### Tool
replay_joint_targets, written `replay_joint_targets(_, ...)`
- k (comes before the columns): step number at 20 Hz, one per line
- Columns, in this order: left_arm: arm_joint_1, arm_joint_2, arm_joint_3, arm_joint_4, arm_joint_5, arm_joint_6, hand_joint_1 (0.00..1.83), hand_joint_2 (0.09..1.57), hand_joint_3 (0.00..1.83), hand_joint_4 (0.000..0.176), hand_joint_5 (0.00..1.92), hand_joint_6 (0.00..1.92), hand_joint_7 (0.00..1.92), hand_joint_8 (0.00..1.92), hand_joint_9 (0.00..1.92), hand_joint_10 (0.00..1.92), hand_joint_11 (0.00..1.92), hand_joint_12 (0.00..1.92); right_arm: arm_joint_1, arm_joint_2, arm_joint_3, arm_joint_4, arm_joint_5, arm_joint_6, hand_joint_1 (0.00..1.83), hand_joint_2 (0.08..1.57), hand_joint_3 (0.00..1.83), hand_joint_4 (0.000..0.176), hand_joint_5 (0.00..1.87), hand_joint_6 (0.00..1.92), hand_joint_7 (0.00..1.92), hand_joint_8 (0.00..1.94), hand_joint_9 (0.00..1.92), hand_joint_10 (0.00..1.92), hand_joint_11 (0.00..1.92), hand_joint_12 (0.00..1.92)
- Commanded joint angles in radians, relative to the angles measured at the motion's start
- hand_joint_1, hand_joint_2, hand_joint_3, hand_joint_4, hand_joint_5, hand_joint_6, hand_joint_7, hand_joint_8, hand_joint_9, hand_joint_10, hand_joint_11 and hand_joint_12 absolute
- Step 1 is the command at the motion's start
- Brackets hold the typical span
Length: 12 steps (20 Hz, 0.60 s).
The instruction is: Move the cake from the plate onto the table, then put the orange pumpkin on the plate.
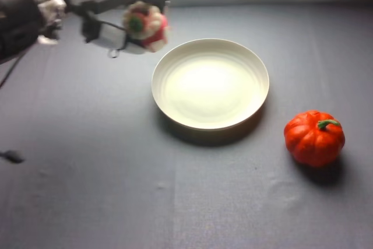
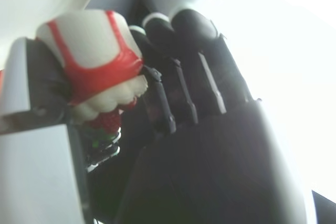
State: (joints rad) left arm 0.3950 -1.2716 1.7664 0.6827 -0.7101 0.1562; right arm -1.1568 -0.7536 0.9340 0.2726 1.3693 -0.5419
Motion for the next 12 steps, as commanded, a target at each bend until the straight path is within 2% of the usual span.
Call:
replay_joint_targets(1, 0.014, 0.019, -0.007, -0.054, -0.075, 0.001, 1.16, 1.31, 0.02, 0.0, 0.68, 1.34, 0.57, 1.77, 0.3, 1.88, 0.32, 1.92, 0.005, 0.007, 0.0, 0.024, 0.122, 0.01, 0.73, 1.08, 0.01, 0.167, 0.0, 0.0, 0.0, 0.0, 0.0, 0.0, 0.0, 0.0)
replay_joint_targets(2, 0.046, 0.04, -0.019, -0.063, -0.079, 0.001, 1.17, 1.31, 0.01, 0.0, 0.65, 1.3, 0.63, 1.79, 0.43, 1.91, 0.46, 1.92, 0.005, 0.007, -0.002, 0.028, 0.122, 0.01, 0.73, 1.08, 0.01, 0.167, 0.0, 0.0, 0.0, 0.0, 0.0, 0.0, 0.0, 0.0)
replay_joint_targets(3, 0.073, 0.052, -0.026, -0.08, -0.08, 0.001, 1.21, 1.26, 0.0, 0.0, 0.72, 1.17, 0.76, 1.63, 0.68, 1.9, 0.63, 1.92, 0.003, 0.007, -0.003, 0.029, 0.122, 0.01, 0.74, 1.07, 0.0, 0.168, 0.01, 0.0, 0.0, 0.0, 0.0, 0.0, 0.0, 0.0)
replay_joint_targets(4, 0.106, 0.064, -0.034, -0.097, -0.078, 0.001, 1.23, 1.22, 0.0, 0.0, 0.83, 1.0, 0.8, 1.58, 0.8, 1.92, 0.74, 1.92, 0.002, 0.007, -0.003, 0.031, 0.122, 0.01, 0.75, 1.08, 0.01, 0.155, 0.0, 0.0, 0.0, 0.0, 0.0, 0.0, 0.0, 0.0)
replay_joint_targets(6, 0.142, 0.068, -0.034, -0.102, -0.062, 0.001, 1.23, 1.22, 0.0, 0.0, 0.83, 0.99, 0.77, 1.62, 0.76, 1.92, 0.71, 1.92, 0.002, 0.006, -0.003, 0.031, 0.122, 0.01, 0.75, 1.08, 0.0, 0.159, 0.01, 0.0, 0.0, 0.0, 0.0, 0.0, 0.0, 0.0)
replay_joint_targets(8, 0.16, 0.054, -0.025, -0.084, -0.048, 0.001, 1.23, 1.23, 0.0, 0.0, 0.81, 1.0, 0.74, 1.66, 0.73, 1.92, 0.68, 1.92, 0.002, 0.005, -0.003, 0.031, 0.122, 0.01, 0.74, 1.08, 0.0, 0.15, 0.0, 0.0, 0.0, 0.0, 0.0, 0.0, 0.0, 0.0)
replay_joint_targets(9, 0.167, 0.047, -0.023, -0.073, -0.042, 0.001, 1.24, 1.2, 0.0, 0.0, 0.89, 0.87, 0.8, 1.58, 0.78, 1.92, 0.7, 1.92, 0.002, 0.005, -0.003, 0.031, 0.122, 0.01, 0.74, 1.08, 0.0, 0.146, 0.0, 0.0, 0.0, 0.0, 0.0, 0.0, 0.0, 0.0)
replay_joint_targets(10, 0.174, 0.035, -0.015, -0.059, -0.038, 0.001, 1.25, 1.17, 0.0, 0.0, 0.87, 1.08, 0.86, 1.33, 0.87, 1.92, 0.81, 1.92, 0.002, 0.005, -0.003, 0.03, 0.122, 0.01, 0.74, 1.07, 0.0, 0.142, 0.0, 0.0, 0.0, 0.0, 0.0, 0.0, 0.0, 0.0)
replay_joint_targets(11, 0.185, 0.023, -0.006, -0.058, -0.034, 0.001, 1.24, 1.19, 0.0, 0.0, 0.87, 0.94, 0.84, 1.5, 0.86, 1.89, 0.81, 1.92, 0.002, 0.005, -0.003, 0.03, 0.122, 0.01, 0.73, 1.07, 0.0, 0.137, 0.0, 0.0, 0.0, 0.0, 0.0, 0.0, 0.0, 0.0)
replay_joint_targets(12, 0.195, 0.012, 0.004, -0.058, -0.034, 0.001, 1.25, 1.16, 0.0, 0.0, 0.93, 0.84, 0.89, 1.44, 0.89, 1.73, 0.81, 1.86, 0.002, 0.005, -0.003, 0.03, 0.122, 0.01, 0.74, 1.05, 0.0, 0.136, 0.0, 0.0, 0.0, 0.0, 0.0, 0.0, 0.0, 0.0)
